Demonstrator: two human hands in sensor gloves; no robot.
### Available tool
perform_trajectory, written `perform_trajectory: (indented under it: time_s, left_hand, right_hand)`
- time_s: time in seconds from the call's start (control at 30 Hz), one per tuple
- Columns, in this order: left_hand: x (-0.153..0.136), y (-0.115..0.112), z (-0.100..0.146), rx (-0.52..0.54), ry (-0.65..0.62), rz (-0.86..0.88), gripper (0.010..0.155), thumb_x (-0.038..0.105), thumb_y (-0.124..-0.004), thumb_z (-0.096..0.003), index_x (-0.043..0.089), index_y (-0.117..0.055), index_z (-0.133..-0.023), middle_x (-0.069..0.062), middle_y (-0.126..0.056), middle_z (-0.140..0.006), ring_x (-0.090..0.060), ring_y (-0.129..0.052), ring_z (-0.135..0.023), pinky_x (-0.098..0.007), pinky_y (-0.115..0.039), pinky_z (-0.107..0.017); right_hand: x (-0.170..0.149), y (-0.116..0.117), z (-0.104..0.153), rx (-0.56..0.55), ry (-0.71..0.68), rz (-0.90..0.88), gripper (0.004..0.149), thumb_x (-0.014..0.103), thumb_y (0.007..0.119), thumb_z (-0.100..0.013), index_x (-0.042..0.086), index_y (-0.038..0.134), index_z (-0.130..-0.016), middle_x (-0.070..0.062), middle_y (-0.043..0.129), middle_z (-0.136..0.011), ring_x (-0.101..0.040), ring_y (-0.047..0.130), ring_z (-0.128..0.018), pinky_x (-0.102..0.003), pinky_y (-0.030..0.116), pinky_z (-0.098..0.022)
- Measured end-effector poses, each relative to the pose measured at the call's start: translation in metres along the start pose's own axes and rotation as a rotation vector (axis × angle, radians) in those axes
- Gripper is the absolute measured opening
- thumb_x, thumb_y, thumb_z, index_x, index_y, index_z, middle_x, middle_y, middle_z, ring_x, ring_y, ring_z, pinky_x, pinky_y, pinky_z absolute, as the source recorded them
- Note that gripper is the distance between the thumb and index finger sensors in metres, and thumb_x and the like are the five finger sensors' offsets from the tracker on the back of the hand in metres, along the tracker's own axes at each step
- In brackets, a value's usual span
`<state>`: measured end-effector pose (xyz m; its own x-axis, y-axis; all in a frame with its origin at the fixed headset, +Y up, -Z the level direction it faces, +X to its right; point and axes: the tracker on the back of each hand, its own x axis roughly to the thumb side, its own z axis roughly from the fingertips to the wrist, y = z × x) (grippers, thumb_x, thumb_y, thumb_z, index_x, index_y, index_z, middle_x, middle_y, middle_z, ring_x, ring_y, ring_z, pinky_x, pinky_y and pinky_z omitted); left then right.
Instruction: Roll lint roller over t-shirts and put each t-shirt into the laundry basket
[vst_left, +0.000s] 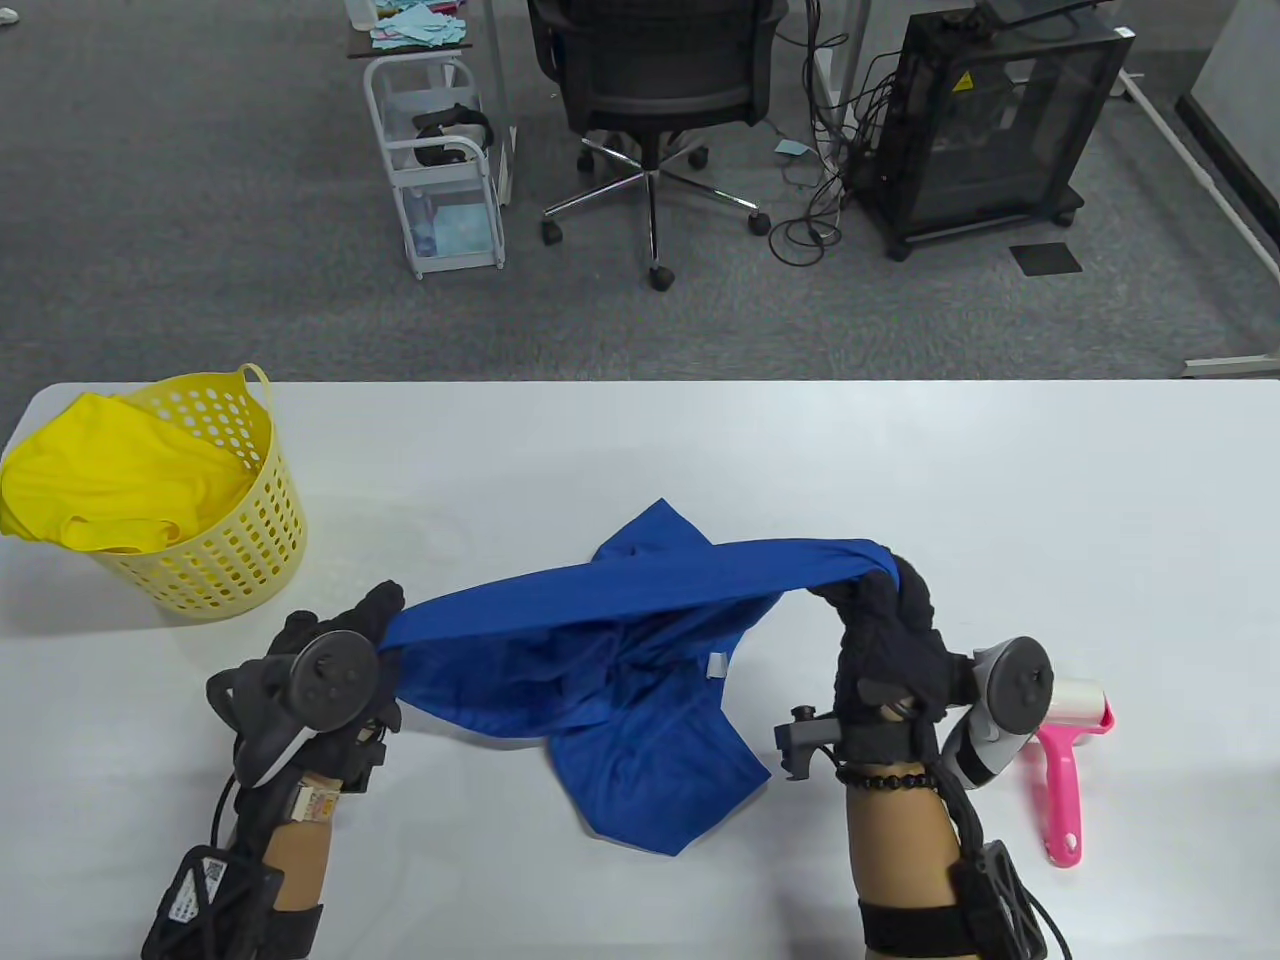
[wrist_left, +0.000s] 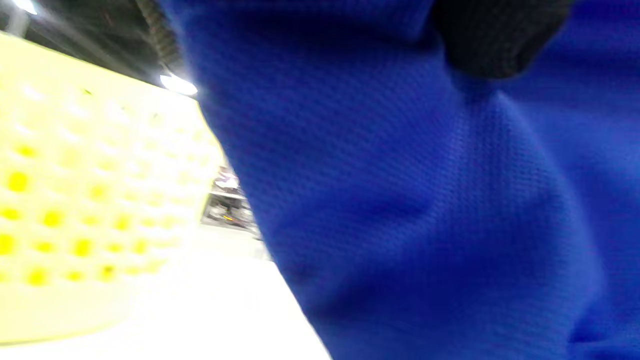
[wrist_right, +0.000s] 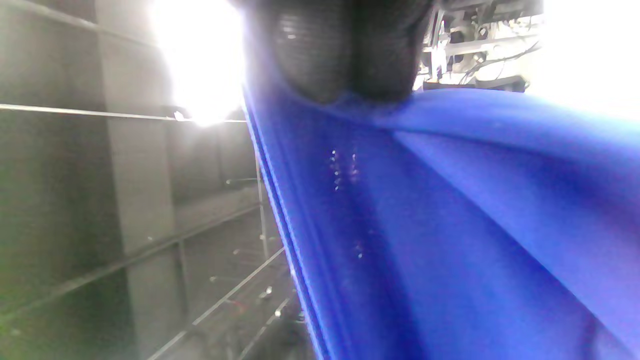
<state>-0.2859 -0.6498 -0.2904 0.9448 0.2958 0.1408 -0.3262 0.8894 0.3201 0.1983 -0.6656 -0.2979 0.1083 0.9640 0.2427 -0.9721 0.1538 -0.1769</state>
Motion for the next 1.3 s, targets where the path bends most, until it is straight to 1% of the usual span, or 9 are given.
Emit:
perform_trajectory:
  time_s: [0.1, 0.17, 0.43, 0.57, 0.7, 0.83, 0.93, 1.07, 1.3]
  left_hand:
    - [0.008, 0.001, 0.003, -0.097, -0.036, 0.393, 0.044, 0.046, -0.079, -0.0479, 0.018, -0.085, -0.081, 0.009, -0.11, -0.044, -0.014, -0.116, -0.028, -0.043, -0.089, -0.045]
    - [0.022, -0.001, 0.005, -0.186, -0.089, 0.561, 0.045, 0.048, -0.077, -0.0494, 0.016, -0.085, -0.081, 0.009, -0.108, -0.034, -0.008, -0.112, -0.013, -0.04, -0.092, -0.038]
    - [0.062, -0.023, 0.015, -0.357, -0.162, 1.01, 0.053, 0.041, -0.071, -0.0519, 0.009, -0.064, -0.093, 0.002, -0.105, -0.062, -0.012, -0.116, -0.034, -0.04, -0.091, -0.042]
    - [0.071, -0.029, 0.021, -0.407, -0.204, 1.119, 0.061, 0.041, -0.071, -0.0513, 0.003, -0.053, -0.096, -0.007, -0.098, -0.067, -0.015, -0.115, -0.046, -0.042, -0.087, -0.049]
    - [0.095, -0.027, 0.029, -0.541, -0.426, 1.215, 0.071, 0.051, -0.067, -0.0524, 0.004, -0.043, -0.101, -0.014, -0.082, -0.091, -0.03, -0.094, -0.085, -0.061, -0.065, -0.065]
    - [0.098, -0.014, 0.038, -0.058, -0.428, 0.959, 0.075, 0.057, -0.071, -0.0462, 0.011, -0.047, -0.1, -0.01, -0.083, -0.088, -0.032, -0.096, -0.073, -0.057, -0.07, -0.059]
    - [0.109, -0.028, 0.049, -0.061, -0.535, 0.651, 0.087, 0.065, -0.072, -0.0445, 0.013, -0.033, -0.102, -0.008, -0.071, -0.092, -0.028, -0.088, -0.075, -0.056, -0.069, -0.06]
    - [0.145, -0.051, 0.063, -0.289, -0.561, 0.323, 0.118, 0.075, -0.07, -0.0436, 0.017, 0.024, -0.087, -0.022, 0.003, -0.104, -0.049, -0.016, -0.106, -0.071, -0.026, -0.073]
    - [0.139, -0.046, 0.016, 0.096, -0.448, 0.328, 0.074, 0.038, -0.074, -0.049, 0.012, -0.025, -0.099, -0.003, -0.075, -0.09, -0.029, -0.092, -0.079, -0.057, -0.069, -0.062]
  right_hand:
    - [-0.003, 0.005, -0.001, -0.172, -0.023, 0.387, 0.053, 0.036, 0.064, -0.052, 0.015, 0.046, -0.097, -0.012, 0.069, -0.094, -0.043, 0.063, -0.097, -0.065, 0.037, -0.072]
    - [0.0, 0.024, 0.005, -0.108, -0.101, 0.656, 0.082, 0.041, 0.068, -0.051, 0.008, 0.012, -0.1, -0.028, 0.015, -0.108, -0.058, 0.013, -0.098, -0.074, 0.016, -0.066]
    - [0.018, 0.172, 0.111, 0.517, -0.612, 1.104, 0.094, 0.077, 0.064, -0.036, 0.016, 0.038, -0.103, -0.008, 0.068, -0.099, -0.037, 0.074, -0.093, -0.061, 0.054, -0.071]
    - [0.007, 0.187, 0.122, 0.545, -0.59, 1.314, 0.11, 0.077, 0.064, -0.035, 0.0, 0.024, -0.103, -0.017, 0.058, -0.106, -0.041, 0.076, -0.093, -0.06, 0.059, -0.069]
    - [0.004, 0.17, 0.092, 0.48, -0.408, 1.094, 0.067, 0.058, 0.068, -0.045, 0.008, 0.067, -0.09, -0.004, 0.099, -0.072, -0.024, 0.108, -0.054, -0.046, 0.083, -0.051]
    - [0.007, 0.149, 0.066, 0.629, -0.12, 0.809, 0.059, 0.054, 0.056, -0.051, 0.008, 0.083, -0.076, -0.002, 0.108, -0.048, -0.019, 0.111, -0.028, -0.04, 0.089, -0.036]
    - [0.005, 0.127, 0.053, 0.568, -0.017, 0.334, 0.058, 0.052, 0.055, -0.053, 0.007, 0.074, -0.085, -0.003, 0.105, -0.062, -0.019, 0.113, -0.041, -0.038, 0.089, -0.042]
    - [-0.001, 0.129, 0.06, 0.732, 0.162, -0.103, 0.059, 0.05, 0.054, -0.056, 0.009, 0.054, -0.098, -0.014, 0.082, -0.095, -0.031, 0.097, -0.077, -0.044, 0.076, -0.062]
    - [0.031, 0.12, 0.066, 0.71, -0.019, -0.101, 0.058, 0.052, 0.051, -0.056, 0.011, 0.056, -0.096, -0.008, 0.084, -0.093, -0.024, 0.096, -0.08, -0.037, 0.081, -0.062]
